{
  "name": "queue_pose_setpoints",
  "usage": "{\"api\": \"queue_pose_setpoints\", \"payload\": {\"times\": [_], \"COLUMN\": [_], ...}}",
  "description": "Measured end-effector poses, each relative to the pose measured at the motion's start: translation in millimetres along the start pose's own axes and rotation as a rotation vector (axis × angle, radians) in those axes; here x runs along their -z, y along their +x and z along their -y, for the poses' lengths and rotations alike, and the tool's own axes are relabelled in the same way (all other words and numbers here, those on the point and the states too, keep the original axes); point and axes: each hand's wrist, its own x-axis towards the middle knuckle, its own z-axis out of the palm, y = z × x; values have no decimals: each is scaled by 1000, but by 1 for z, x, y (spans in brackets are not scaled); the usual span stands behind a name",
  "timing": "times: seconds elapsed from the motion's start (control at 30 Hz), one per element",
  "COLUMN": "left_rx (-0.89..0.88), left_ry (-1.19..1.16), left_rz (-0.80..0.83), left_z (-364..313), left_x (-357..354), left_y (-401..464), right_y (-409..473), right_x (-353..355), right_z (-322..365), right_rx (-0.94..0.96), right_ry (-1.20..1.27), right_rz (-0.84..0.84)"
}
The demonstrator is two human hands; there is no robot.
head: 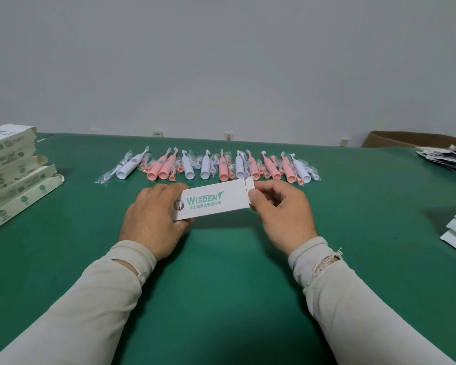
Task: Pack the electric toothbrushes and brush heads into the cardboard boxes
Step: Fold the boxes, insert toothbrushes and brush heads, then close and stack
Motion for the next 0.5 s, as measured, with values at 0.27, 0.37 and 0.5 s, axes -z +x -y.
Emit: {"api": "queue_pose_setpoints", "payload": {"times": [0.27,0.37,0.5], "left_rx": [6,15,28], "left_ry": [40,33,53], "left_rz": [4,-1,-12], "left_z": [-1,-2,-1], "left_x": [1,1,1], "left_y": [0,-1,-1], "right_y": [0,-2,-7], "right_x": [1,-1,-5], "right_z": [0,-1,-3], "right_rx": [21,38,138], "right_ry": [-33,-39,-154], "right_rz": [8,21,62]}}
